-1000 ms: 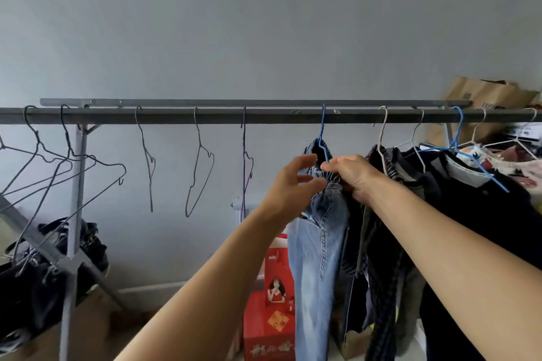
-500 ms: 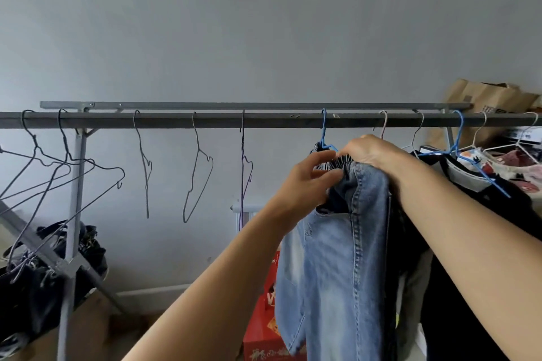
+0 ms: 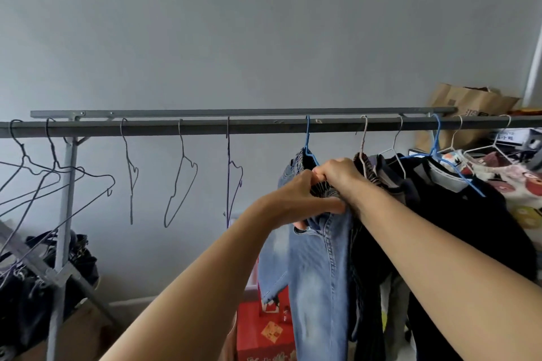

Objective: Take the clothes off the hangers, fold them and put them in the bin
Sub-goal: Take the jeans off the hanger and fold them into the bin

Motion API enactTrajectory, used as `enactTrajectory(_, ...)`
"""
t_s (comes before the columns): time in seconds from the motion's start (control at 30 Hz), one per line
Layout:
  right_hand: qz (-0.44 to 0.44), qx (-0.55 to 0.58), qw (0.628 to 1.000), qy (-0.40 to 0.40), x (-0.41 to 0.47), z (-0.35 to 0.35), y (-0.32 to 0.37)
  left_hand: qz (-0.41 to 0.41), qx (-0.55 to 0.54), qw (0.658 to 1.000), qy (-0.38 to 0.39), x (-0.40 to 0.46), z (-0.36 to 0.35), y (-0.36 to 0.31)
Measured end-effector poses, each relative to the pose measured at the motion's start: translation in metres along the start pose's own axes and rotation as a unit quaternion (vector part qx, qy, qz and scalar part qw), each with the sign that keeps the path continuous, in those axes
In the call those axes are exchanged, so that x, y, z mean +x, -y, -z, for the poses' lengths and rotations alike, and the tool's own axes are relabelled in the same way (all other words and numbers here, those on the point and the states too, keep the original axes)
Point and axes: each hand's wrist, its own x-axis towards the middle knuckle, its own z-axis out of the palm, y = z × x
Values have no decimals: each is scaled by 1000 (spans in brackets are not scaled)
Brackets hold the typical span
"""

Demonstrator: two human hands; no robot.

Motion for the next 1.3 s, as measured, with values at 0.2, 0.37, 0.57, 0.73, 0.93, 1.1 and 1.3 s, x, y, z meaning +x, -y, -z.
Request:
enactTrajectory(0.2,105,-348,929,76,-1,32,40,-80,-110,990,-31,-3,9,-33)
enactTrajectory(0.37,148,-381,911,61,4,48,50,-86,-107,989,-46,8,10,-53)
enactTrajectory(0.57,32,-148,987,46,4,37,33,-85,-75,989,-96,18,-9,-43)
enactTrajectory(0.73,61,58,996,10,6,11,-7,-103,-62,987,-110,5,-30,-14)
enactTrajectory(0.93,144,93,985,-7,19,-23,-44,-99,73,983,-134,10,-42,40)
enactTrajectory(1.1,191,108,975,-18,43,-31,-44,-142,117,971,-151,29,-41,54)
enactTrajectory(1.3,171,142,975,16,40,-26,-49,-161,115,968,-153,29,-46,56)
